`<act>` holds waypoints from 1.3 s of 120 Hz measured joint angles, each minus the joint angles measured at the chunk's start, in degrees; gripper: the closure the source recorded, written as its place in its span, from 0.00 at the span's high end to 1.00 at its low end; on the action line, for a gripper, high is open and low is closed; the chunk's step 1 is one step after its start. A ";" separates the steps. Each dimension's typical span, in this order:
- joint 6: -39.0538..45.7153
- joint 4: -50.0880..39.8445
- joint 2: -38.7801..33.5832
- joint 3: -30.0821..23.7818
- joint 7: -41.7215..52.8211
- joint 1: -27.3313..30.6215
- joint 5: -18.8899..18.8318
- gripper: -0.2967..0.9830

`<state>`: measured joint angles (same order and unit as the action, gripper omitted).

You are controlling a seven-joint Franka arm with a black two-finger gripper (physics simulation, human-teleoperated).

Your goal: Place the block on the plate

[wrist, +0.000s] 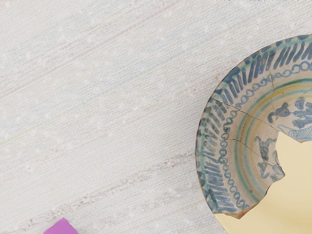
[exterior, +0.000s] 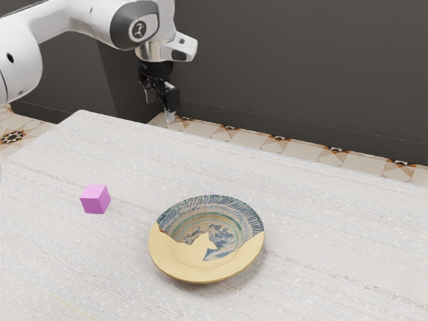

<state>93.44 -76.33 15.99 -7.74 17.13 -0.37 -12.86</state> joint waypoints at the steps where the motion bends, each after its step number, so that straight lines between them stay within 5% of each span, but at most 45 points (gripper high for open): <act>1: 0.14 -0.07 -0.03 0.01 0.12 0.01 0.01 0.77; 42: 3.65 -11.75 1.61 1.34 3.79 7.91 0.38 0.77; 88: 12.84 -26.35 1.25 10.89 6.03 12.42 11.17 0.77; 122: 26.94 -26.96 7.40 13.34 6.45 16.41 20.49 0.77; 156: 31.61 -26.77 11.06 13.46 6.60 19.79 23.36 0.77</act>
<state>125.05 -103.11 27.05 5.72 23.73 19.43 10.50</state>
